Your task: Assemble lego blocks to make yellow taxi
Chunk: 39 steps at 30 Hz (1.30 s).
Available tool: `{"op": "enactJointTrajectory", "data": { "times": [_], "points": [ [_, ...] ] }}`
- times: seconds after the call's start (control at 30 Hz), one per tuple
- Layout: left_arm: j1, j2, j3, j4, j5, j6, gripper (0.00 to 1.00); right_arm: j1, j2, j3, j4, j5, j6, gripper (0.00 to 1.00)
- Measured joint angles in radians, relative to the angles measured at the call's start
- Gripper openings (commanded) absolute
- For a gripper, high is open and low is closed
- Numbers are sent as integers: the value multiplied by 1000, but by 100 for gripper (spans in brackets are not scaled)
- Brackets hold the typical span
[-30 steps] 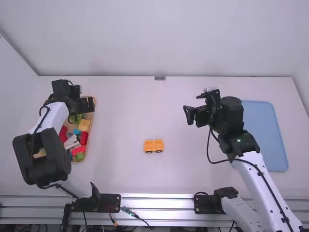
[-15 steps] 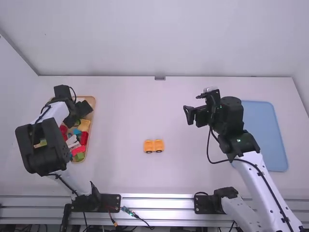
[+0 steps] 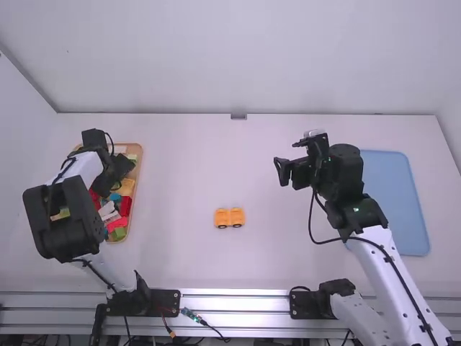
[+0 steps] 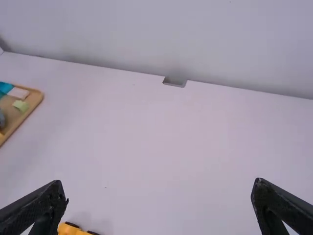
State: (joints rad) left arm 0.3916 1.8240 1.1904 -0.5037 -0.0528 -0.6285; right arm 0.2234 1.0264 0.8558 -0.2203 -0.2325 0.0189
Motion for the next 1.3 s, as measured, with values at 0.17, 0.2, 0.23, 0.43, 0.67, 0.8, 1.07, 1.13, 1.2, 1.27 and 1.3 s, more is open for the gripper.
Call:
{"op": "enactJointTrajectory", "data": {
  "times": [0.17,0.2,0.23,0.43,0.67,0.8,1.07,1.13,1.2,1.27,1.3],
  "points": [
    [0,0,0,2,33,-9,65,0,0,0,0,0,0,100],
    [0,0,0,2,37,-16,65,0,0,0,0,0,0,100],
    [0,0,0,-2,45,-31,64,0,0,0,0,0,0,100],
    [0,0,0,-26,50,-55,66,0,0,0,0,0,0,100],
    [0,0,0,-52,1,-122,67,0,0,0,0,0,0,100],
    [0,0,-24,15,-5,-139,67,0,0,0,0,0,1,100],
    [0,-7,-87,98,-7,-140,66,0,0,0,0,0,0,100],
    [0,-7,-87,96,-9,-140,66,0,0,0,0,0,0,100],
    [0,-8,-86,85,-17,-140,64,0,0,0,0,0,0,100],
    [0,-8,-87,80,-20,-140,63,0,0,0,0,0,0,100],
    [0,-8,-87,74,-23,-143,63,0,0,0,0,0,0,100]
  ]
}}
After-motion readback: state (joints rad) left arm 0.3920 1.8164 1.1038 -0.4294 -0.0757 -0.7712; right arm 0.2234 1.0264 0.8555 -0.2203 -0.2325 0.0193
